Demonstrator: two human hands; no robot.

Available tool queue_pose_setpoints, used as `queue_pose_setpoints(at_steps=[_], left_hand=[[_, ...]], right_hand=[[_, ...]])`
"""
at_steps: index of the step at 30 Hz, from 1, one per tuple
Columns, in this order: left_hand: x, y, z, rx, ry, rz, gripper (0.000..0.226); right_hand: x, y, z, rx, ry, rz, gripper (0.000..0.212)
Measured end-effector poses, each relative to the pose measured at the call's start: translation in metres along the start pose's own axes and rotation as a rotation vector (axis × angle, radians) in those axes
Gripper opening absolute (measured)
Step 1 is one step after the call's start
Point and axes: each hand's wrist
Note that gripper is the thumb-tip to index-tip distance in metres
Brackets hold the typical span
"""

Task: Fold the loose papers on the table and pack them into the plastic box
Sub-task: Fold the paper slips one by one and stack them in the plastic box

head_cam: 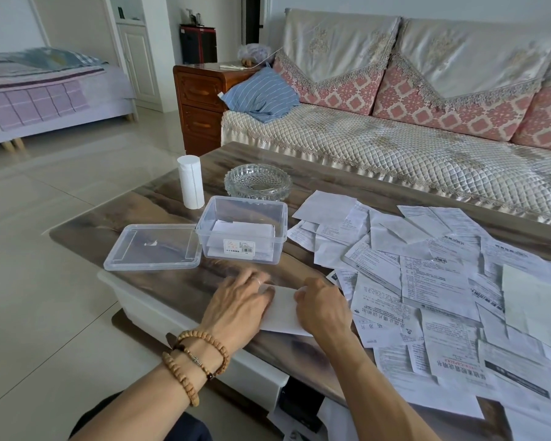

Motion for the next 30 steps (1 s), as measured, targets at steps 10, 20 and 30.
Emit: queue_pose_setpoints(at_steps=[10, 20, 30], left_hand=[[0.004, -0.020, 0.009, 0.100, -0.329, 0.194, 0.077], [-0.002, -0.027, 0.013, 0.065, -0.464, 0.217, 0.053], [-0.006, -0.029, 0.015, 0.034, -0.469, 0.281, 0.053]], right_hand=[[0.017, 0.013, 0.022, -0.469, 0.379, 0.334, 0.020], [0.012, 0.033, 0.028, -0.474, -0.147, 0.357, 0.078], [0.008, 0.002, 0.031, -0.489, -0.206, 0.384, 0.061]])
Point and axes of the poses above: each hand's wrist, its own z-axis away from the middle knuckle, its own x-axis out of the palm, y = z × x, and after that the axes turned 6 degrees about -z, right-handed
